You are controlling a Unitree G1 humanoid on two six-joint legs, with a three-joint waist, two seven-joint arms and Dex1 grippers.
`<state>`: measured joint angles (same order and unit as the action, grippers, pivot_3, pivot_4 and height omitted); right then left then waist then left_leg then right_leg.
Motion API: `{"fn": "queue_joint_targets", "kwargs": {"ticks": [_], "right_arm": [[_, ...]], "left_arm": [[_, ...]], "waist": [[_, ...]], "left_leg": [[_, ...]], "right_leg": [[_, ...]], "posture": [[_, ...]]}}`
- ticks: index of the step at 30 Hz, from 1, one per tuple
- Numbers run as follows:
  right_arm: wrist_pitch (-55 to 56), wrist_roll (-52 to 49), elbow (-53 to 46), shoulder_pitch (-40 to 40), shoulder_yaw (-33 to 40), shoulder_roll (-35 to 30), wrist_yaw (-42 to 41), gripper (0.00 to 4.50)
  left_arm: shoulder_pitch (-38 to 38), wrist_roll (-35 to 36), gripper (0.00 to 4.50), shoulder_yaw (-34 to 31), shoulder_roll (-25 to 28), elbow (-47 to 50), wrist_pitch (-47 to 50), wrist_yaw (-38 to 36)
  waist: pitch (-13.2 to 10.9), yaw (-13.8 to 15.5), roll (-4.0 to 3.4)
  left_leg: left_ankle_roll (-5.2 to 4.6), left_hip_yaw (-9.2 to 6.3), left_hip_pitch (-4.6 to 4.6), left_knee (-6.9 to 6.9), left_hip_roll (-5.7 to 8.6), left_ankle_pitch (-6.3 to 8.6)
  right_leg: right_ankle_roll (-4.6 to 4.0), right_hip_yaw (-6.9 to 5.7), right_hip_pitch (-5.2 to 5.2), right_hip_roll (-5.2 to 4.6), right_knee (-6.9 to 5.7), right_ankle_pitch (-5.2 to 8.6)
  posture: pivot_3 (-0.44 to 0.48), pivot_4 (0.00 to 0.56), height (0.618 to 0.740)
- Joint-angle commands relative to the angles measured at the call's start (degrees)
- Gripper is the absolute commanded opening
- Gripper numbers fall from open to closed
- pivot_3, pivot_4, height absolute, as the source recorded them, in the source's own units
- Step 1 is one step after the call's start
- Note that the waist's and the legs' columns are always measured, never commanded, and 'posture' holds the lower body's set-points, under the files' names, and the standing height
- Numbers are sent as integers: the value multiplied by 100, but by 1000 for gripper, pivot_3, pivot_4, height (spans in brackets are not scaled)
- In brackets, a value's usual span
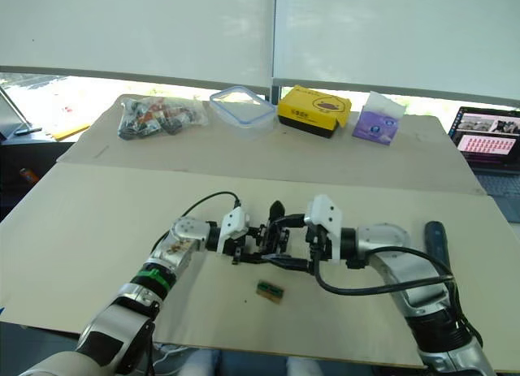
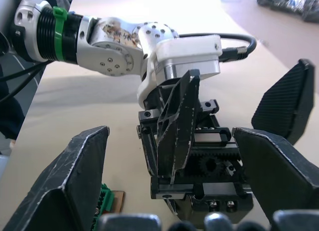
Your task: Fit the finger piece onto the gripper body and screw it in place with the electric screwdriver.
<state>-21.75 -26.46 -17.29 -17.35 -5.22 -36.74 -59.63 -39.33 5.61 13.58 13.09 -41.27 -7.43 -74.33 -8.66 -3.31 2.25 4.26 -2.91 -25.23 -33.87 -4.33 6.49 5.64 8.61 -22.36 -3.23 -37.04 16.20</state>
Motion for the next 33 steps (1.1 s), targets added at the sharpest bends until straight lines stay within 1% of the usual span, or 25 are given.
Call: {"fn": "queue_joint_targets", "kwargs": {"ticks": [1, 2, 3, 5, 8, 12, 15, 19, 21, 22, 23, 24, 26, 28, 29, 32, 33], "right_arm": [[225, -363, -353, 253, 539, -146, -166, 4500], [249, -428, -420, 367, 654, -193, -216, 4500], [275, -492, -493, 503, 800, -234, -232, 4500], [267, -595, -657, 814, 1088, -350, -251, 4500], [171, -719, -906, 1371, 1541, -575, -228, 4500], [128, -937, -1260, 2342, 2410, -683, -65, 4500], [140, -1133, -1574, 3013, 3076, -541, 139, 4500], [250, -1239, -1949, 4123, 4043, -56, 506, 4500], [332, -1243, -2046, 4642, 4355, 260, 646, 4500], [440, -1188, -2075, 4896, 4482, 496, 765, 4500], [523, -1148, -2096, 5076, 4575, 668, 842, 4500], [681, -1060, -2096, 5238, 4655, 878, 937, 4500], [916, -929, -2013, 5582, 4870, 1514, 1427, 4500], [1081, -932, -1914, 5784, 5061, 2016, 1849, 4500], [1138, -944, -1883, 5832, 5103, 2129, 1935, 4500], [1315, -841, -1748, 6091, 5161, 2432, 2136, 4500], [1148, -984, -1677, 6126, 5218, 2498, 2357, 4500]], "left_arm": [[155, -1, 3727, -17, 43, 108, 161, 81], [165, 6, 4157, -53, 30, 133, 137, 177], [173, 22, 4473, -89, 29, 159, 147, 247], [230, 69, 4473, -138, 90, 268, 182, 278], [473, 246, 4473, -236, 321, 653, 379, 120], [972, 507, 4473, -427, 937, 1324, 626, -147], [1296, 848, 4473, -697, 1380, 1797, 953, -307], [1715, 1450, 4473, -1224, 1815, 2588, 1122, -426], [1947, 1670, 4473, -1398, 1978, 3017, 1222, -438], [2120, 1816, 4473, -1440, 2136, 3353, 1409, -534], [2254, 1930, 4473, -1463, 2256, 3613, 1554, -591], [2368, 2010, 4473, -1496, 2343, 3840, 1613, -611], [2506, 2238, 4473, -1587, 2427, 4195, 1808, -570], [2581, 2372, 4473, -1606, 2470, 4433, 1988, -510], [2605, 2396, 4473, -1597, 2479, 4505, 2032, -480], [2670, 2534, 4473, -1620, 2471, 4703, 2046, -495], [2703, 2623, 4473, -1671, 2471, 4742, 2032, -529]], "waist": [[-1, 2, 0], [-1, 4, 0], [-1, 5, 0], [-2, 9, 0], [-3, -15, -1], [-3, -61, -3], [-5, -71, -6], [-9, -27, -4], [-11, 27, -5], [-10, 54, -6], [-12, 64, -6], [-11, 69, -9], [-17, 74, -18], [-19, 85, -21], [-21, 79, -25], [-28, 43, -36], [-28, 33, -37]], "left_leg": [[0, 0, 0, 0, 0, 0], [0, 0, 0, 1, 0, 0], [0, 0, 0, 1, 0, 0], [0, 0, 0, 0, 0, 0], [0, 1, 0, 2, 0, 0], [0, 1, 6, 8, -1, 0], [1, 1, 9, 9, -2, 0], [2, 3, 6, 7, -1, 1], [19, 2, 4, 8, -1, 12], [46, 3, 1, 8, 0, 29], [51, 5, 3, 8, -1, 32], [53, 6, 1, 9, -1, 34], [61, 9, 3, 10, -1, 39], [69, 7, 3, 10, -4, 44], [75, 8, 6, 10, -4, 48], [78, 14, 5, 10, -4, 50], [78, 15, 4, 11, -6, 50]], "right_leg": [[0, 0, 0, 0, 0, 0], [0, 0, 0, -1, 0, 1], [0, 0, 1, 0, 1, 1], [-1, 0, 1, -1, 1, 1], [-17, 1, 0, -1, 1, 10], [-39, 1, 1, -1, 0, 23], [-44, 2, 3, -2, -1, 26], [-56, -1, 3, -9, 2, 32], [-58, -5, 4, -13, 9, 36], [-58, -5, 3, -14, 15, 36], [-59, -6, 6, -16, 21, 36], [-60, -6, 3, -17, 24, 36], [-64, -6, 4, -22, 27, 38], [-69, -15, -6, -23, 28, 40], [-72, -15, -24, -27, 31, 42], [-77, -10, -27, -33, 40, 41], [-80, -10, -28, -33, 43, 40]], "posture": [[0, 150, 740], [0, 150, 740], [0, 150, 740], [0, 150, 740], [0, 150, 740], [0, 150, 740], [0, 150, 740], [0, 150, 740], [0, 150, 740], [0, 150, 740], [0, 150, 740], [0, 150, 740], [0, 150, 740], [0, 150, 740], [0, 150, 740], [0, 150, 740], [0, 150, 740]]}}
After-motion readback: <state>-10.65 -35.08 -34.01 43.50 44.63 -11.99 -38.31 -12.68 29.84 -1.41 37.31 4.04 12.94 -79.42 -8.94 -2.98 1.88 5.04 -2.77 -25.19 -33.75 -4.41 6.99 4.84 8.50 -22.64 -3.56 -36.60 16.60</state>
